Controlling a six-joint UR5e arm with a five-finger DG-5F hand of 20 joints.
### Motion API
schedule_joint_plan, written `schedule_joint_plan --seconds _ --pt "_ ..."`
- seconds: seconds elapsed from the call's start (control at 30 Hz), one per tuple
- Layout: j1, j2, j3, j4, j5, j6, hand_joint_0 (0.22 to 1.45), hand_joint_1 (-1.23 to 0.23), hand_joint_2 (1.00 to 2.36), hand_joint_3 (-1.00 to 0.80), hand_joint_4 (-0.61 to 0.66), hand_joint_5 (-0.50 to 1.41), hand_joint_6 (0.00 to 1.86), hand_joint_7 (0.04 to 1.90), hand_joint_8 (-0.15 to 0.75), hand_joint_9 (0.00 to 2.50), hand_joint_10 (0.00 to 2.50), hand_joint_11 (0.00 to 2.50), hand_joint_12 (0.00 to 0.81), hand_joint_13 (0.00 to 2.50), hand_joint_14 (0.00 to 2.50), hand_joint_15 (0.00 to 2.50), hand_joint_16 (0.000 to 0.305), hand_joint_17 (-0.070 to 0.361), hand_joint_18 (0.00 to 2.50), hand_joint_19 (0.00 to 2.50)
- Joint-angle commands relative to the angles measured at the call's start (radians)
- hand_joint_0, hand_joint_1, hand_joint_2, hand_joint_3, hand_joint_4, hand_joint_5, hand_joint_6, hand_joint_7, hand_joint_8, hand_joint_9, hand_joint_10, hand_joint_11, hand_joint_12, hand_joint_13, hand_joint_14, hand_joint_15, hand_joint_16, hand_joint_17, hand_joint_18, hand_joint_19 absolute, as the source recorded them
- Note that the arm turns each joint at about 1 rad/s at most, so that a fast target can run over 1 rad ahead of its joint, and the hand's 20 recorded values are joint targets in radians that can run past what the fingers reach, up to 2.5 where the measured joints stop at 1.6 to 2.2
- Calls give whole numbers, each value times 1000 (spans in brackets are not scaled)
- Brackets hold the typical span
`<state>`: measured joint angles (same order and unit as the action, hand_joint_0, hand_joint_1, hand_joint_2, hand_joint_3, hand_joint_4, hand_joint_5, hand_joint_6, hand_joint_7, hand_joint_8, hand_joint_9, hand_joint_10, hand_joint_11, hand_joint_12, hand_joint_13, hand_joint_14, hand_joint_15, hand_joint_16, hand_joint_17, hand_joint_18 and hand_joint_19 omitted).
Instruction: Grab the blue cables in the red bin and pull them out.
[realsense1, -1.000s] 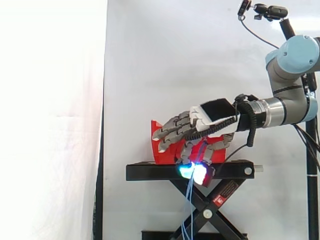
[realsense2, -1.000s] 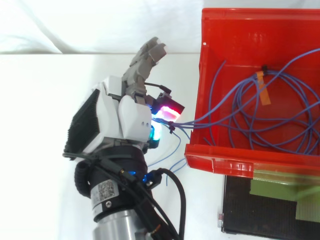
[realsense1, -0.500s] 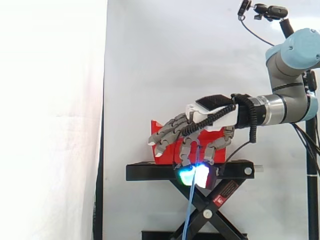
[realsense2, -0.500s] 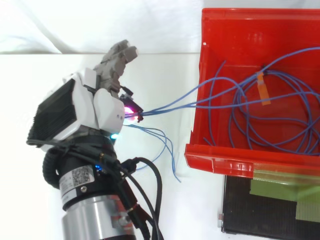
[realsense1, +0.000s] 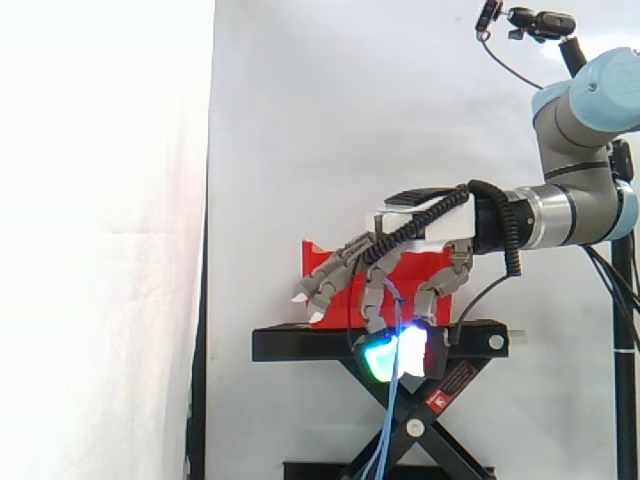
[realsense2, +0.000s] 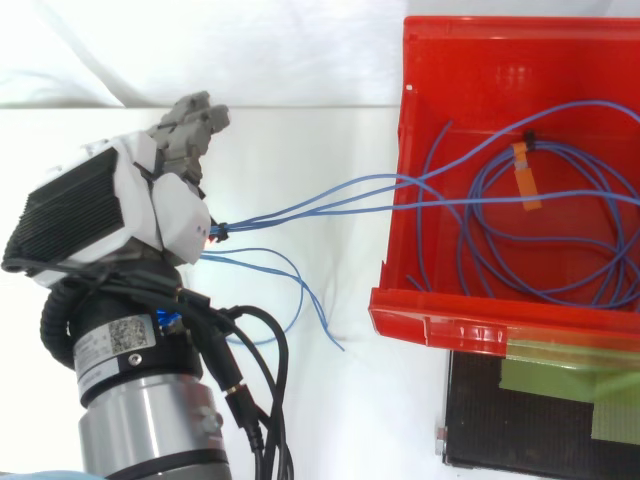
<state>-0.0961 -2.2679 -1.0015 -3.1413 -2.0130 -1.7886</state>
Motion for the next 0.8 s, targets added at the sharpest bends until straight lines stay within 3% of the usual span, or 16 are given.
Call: schedule_joint_plan --seconds 0.0,0.17,0.3,0.33,0.43,0.47,0.77 --pt "6 -1 0 3 5 102 911 -794 1000 -1000 171 892 654 523 281 611 16 443 352 487 7 187 50 113 484 398" --pt "13 1 0 6 17 234 911 -794 1000 -1000 171 892 651 525 280 611 18 441 351 487 7 184 50 113 483 389" --pt "16 1 0 6 17 298 911 -795 1000 -1000 166 893 650 525 280 611 16 450 352 487 7 180 50 113 483 398" --pt "19 1 0 6 17 341 911 -795 1000 -1000 171 893 649 526 278 612 16 445 352 486 8 187 50 113 483 398" --pt "23 1 0 6 19 378 910 -795 1000 -1000 170 893 648 526 279 611 18 441 352 487 7 187 50 113 481 397" --pt "27 4 0 7 25 424 910 -795 1000 -1000 173 893 648 526 280 611 16 444 351 487 7 184 50 113 482 398" --pt "46 4 0 7 80 578 912 -795 1000 -1000 165 895 643 530 279 612 16 445 351 488 7 188 50 113 483 398"
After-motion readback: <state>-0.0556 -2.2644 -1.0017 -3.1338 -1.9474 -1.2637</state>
